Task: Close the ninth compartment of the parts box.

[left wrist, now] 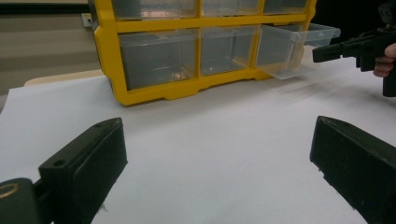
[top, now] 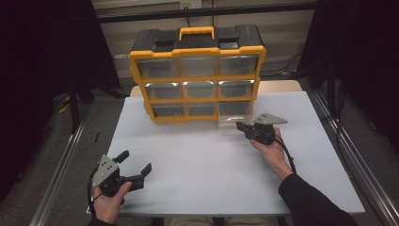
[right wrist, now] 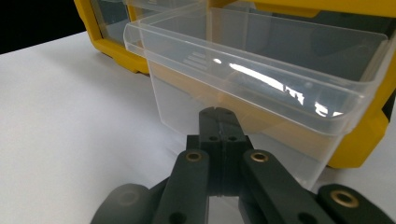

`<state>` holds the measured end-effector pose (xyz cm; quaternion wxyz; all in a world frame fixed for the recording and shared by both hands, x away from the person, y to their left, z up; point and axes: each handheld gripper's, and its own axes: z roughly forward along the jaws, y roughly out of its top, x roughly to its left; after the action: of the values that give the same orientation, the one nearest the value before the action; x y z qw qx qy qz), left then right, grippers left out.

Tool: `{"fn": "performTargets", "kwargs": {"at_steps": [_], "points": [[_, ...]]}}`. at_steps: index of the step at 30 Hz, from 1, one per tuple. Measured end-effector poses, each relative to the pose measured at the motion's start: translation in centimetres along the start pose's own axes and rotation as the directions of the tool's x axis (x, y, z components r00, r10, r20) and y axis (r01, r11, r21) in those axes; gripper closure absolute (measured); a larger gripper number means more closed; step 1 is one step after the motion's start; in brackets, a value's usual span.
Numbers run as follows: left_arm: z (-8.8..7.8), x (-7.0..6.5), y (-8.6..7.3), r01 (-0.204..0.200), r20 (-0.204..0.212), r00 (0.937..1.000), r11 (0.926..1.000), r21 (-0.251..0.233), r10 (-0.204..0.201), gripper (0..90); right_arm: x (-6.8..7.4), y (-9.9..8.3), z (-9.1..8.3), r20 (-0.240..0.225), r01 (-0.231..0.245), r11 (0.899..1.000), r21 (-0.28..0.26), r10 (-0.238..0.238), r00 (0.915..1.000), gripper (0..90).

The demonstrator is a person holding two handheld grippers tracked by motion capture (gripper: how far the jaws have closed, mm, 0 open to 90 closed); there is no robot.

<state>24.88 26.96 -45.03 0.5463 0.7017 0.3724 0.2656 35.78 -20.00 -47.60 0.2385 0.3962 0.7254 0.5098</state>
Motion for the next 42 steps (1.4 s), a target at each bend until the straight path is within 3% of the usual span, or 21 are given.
{"fn": "performTargets", "kwargs": {"at_steps": [14, 26, 34, 42], "points": [[0.0, 0.0, 0.0, 0.004, 0.000, 1.0000, 1.0000, -0.002, -0.004, 3.6, -0.3, 0.5, 0.4, 0.001, -0.010, 1.000, -0.009, 0.010, 1.0000, 90.0], [0.0, 0.1, 0.0, 0.003, -0.001, 1.0000, 1.0000, -0.003, -0.003, 3.6, -0.4, 0.6, 0.7, 0.008, 0.013, 1.000, -0.002, -0.013, 0.9999, 90.0], [-0.1, 0.1, 0.0, 0.002, 0.000, 1.0000, 1.0000, -0.005, -0.002, 3.7, -0.5, 0.5, 1.0, 0.011, -0.026, 1.000, -0.008, 0.026, 0.9996, 90.0], [-0.1, 0.1, 0.0, 0.002, 0.001, 1.0000, 1.0000, -0.008, -0.002, 3.6, -0.5, 0.4, 1.5, 0.022, -0.020, 1.000, -0.013, 0.020, 0.9996, 90.0]]}}
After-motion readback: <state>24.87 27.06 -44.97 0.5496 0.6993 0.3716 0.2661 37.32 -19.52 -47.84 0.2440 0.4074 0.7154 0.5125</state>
